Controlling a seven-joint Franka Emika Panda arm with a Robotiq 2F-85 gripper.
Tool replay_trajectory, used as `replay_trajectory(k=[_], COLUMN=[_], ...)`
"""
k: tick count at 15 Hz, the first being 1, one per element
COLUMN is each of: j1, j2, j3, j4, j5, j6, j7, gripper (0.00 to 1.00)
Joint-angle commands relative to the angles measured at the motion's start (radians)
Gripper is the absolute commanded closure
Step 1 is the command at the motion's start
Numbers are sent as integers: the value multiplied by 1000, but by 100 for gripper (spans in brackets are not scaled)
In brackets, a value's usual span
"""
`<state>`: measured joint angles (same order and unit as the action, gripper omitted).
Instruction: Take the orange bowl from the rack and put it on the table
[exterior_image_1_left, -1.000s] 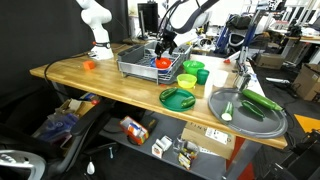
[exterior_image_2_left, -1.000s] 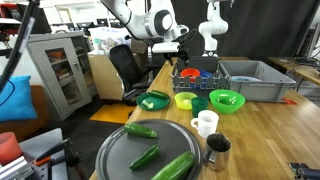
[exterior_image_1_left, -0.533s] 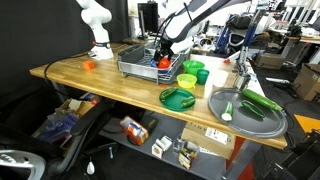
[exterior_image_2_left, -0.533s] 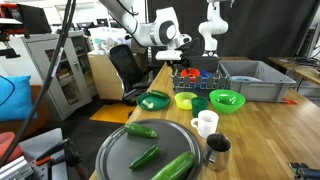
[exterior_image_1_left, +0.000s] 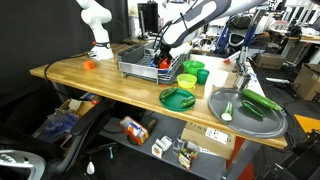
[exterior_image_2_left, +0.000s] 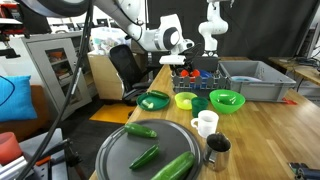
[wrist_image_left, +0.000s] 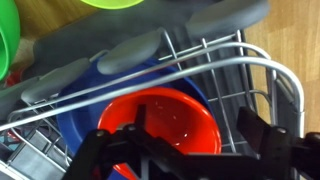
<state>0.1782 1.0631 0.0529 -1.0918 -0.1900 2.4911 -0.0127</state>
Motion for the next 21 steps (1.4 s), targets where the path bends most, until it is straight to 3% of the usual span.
replay_trajectory(k=[1, 10, 21], j1=[9, 13, 27], j2=[49, 86, -21], j3=[-9, -4, -4], j4=[94, 171, 125], j5=[17, 20, -24], j6=[-48, -68, 15], j7=[-37, -53, -26], gripper=[38, 99, 98])
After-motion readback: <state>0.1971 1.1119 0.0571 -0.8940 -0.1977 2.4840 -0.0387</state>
